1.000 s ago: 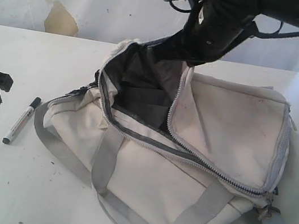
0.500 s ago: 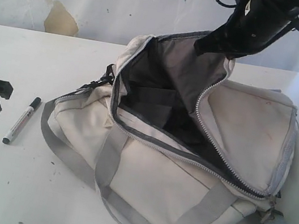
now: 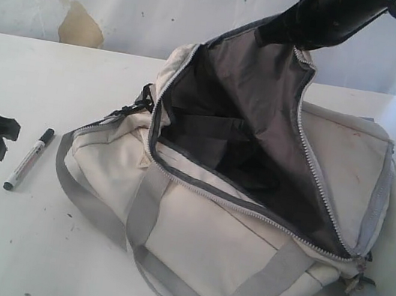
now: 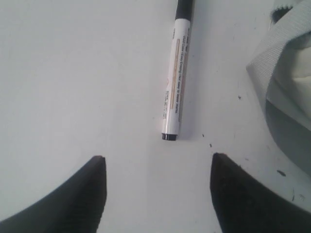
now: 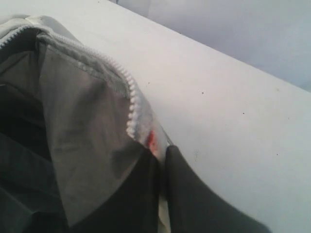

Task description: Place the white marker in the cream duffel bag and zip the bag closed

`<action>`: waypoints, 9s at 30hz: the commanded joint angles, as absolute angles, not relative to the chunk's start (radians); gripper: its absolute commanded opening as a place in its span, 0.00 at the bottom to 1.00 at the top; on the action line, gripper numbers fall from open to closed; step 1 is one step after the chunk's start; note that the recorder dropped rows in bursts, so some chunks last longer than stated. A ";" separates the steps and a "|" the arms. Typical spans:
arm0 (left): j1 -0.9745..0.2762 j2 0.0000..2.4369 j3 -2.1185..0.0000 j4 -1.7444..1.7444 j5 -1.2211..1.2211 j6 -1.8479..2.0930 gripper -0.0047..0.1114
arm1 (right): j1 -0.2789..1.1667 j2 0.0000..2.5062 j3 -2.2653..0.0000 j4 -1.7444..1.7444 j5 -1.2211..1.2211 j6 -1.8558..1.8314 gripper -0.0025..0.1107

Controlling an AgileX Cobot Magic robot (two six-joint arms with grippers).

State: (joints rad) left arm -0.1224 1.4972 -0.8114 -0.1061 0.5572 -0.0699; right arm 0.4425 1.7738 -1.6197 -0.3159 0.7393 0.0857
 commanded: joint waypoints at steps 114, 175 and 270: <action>-0.391 1.920 -1.375 -1.224 0.762 0.415 0.04 | 0.435 1.761 -1.627 -0.324 0.665 0.081 0.02; -0.301 1.944 -1.468 -1.241 1.033 0.387 0.58 | 0.435 1.761 -1.627 -0.312 0.692 0.083 0.02; -0.402 1.528 -1.245 -0.095 0.880 -0.066 0.67 | 0.259 1.468 -1.165 0.096 1.170 0.034 0.33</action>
